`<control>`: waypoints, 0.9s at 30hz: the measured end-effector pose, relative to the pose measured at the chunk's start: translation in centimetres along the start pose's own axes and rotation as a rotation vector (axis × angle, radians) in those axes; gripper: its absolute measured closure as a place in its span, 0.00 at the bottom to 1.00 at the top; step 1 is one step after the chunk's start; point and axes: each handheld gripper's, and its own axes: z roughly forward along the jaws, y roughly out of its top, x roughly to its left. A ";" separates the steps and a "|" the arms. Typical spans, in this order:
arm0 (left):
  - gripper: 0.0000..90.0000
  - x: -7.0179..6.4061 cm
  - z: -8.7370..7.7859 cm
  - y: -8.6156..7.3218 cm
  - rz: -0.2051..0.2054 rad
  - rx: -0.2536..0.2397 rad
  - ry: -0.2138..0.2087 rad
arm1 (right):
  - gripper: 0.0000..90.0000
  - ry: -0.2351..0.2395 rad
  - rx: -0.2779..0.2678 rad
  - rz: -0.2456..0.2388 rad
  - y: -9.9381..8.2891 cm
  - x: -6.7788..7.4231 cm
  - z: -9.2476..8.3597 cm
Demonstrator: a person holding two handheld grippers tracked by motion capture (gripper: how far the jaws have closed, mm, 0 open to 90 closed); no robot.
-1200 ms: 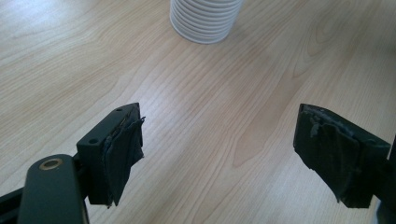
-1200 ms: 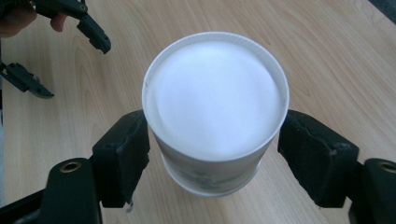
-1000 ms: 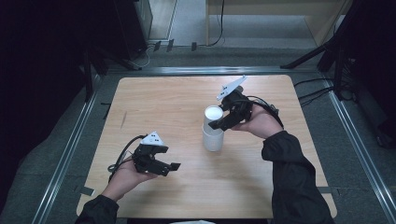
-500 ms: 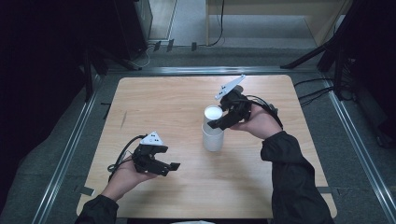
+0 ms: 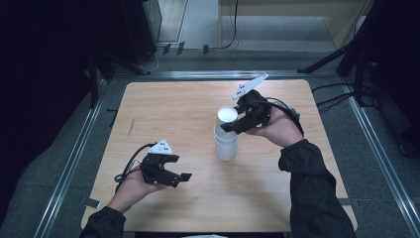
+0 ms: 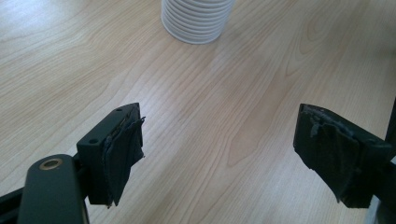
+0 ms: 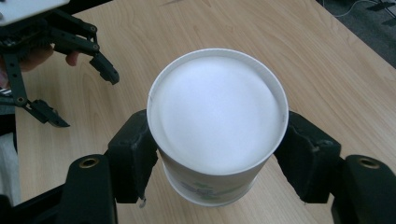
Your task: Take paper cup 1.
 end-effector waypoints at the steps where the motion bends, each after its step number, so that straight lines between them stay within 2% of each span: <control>1: 0.17 0.0 0.0 0.0 -0.001 -0.002 -0.003 | 0.37 -0.001 -0.004 -0.002 0.1 0.0 -0.2; 4: 0.17 0.0 0.0 0.1 0.002 -0.001 -0.004 | 0.37 -0.007 -0.015 0.006 0.4 0.1 -0.8; 5: 0.17 0.0 0.0 0.1 0.002 -0.002 -0.008 | 0.37 -0.019 -0.039 0.015 0.7 0.3 -1.5; 8: 0.17 -0.1 0.1 0.2 0.007 -0.005 -0.014 | 0.37 -0.021 -0.061 0.020 1.0 0.6 -2.3; 14: 0.17 -0.1 0.1 0.4 0.014 -0.008 -0.024 | 0.37 -0.045 -0.093 0.003 1.3 1.5 -4.4; 15: 0.17 0.0 0.2 0.5 0.015 -0.010 -0.031 | 0.37 -0.047 -0.108 -0.003 1.3 2.0 -5.3; 20: 0.17 0.1 0.2 1.0 0.026 -0.024 -0.052 | 0.38 -0.056 -0.105 -0.019 0.8 2.9 -6.7; 27: 0.16 0.5 0.3 1.9 0.046 -0.037 -0.082 | 0.38 -0.050 -0.083 -0.013 -0.3 3.5 -7.1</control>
